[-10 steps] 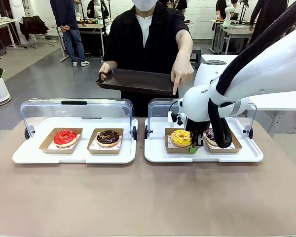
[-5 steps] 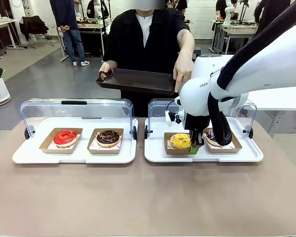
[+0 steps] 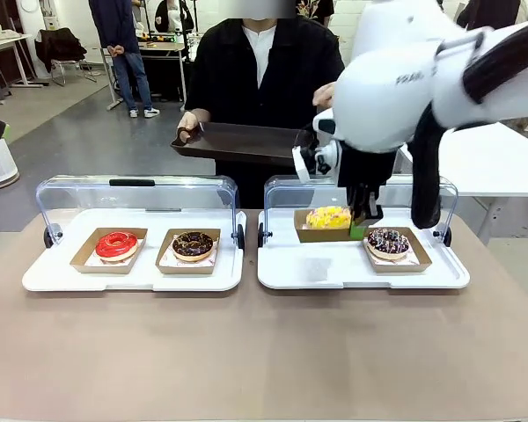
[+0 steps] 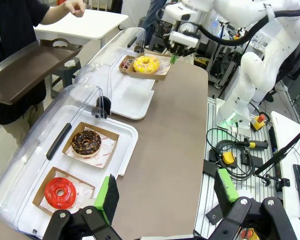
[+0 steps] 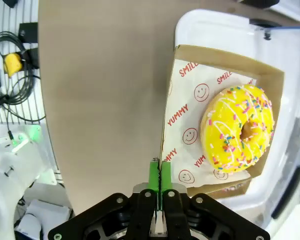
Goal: Provide the desired donut to the person.
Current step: Pick up and lift the Paper togo box containing the Donut pointed at by the person.
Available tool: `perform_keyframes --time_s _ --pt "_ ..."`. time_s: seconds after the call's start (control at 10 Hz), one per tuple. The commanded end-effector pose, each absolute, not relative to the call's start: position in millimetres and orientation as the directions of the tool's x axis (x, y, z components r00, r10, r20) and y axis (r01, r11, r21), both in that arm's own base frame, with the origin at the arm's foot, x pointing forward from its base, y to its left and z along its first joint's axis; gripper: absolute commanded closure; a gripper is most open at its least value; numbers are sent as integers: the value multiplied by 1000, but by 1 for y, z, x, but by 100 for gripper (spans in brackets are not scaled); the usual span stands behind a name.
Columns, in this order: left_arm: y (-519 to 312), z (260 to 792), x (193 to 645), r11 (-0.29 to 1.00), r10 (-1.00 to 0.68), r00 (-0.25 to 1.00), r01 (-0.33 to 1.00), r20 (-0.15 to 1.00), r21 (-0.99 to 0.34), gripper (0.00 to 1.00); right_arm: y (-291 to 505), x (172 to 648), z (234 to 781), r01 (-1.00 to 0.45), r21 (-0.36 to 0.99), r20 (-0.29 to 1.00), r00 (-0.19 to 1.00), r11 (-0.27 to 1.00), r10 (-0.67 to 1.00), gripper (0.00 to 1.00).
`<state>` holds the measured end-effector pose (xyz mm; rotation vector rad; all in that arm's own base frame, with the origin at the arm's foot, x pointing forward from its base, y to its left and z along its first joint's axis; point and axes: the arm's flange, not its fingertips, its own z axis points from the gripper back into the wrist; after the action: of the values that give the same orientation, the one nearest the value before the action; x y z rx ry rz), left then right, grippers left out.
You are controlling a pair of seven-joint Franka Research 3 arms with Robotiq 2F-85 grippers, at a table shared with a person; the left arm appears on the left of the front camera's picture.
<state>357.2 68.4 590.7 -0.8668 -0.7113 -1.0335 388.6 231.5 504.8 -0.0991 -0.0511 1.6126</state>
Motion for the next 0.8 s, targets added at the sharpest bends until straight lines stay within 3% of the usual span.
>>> perform_keyframes --time_s 0.0,0.4,0.7 --pt "69 592 358 243 -410 334 937 849 -251 0 233 364 531 -996 -89 -16 0 -2 1000 100" --pt "69 592 358 243 -410 334 937 849 -251 0 246 354 613 -997 -78 -3 5 5 1000 100" --pt "69 592 358 243 -410 334 937 849 -251 0 247 400 634 -998 -58 27 -2 -1 1000 100"
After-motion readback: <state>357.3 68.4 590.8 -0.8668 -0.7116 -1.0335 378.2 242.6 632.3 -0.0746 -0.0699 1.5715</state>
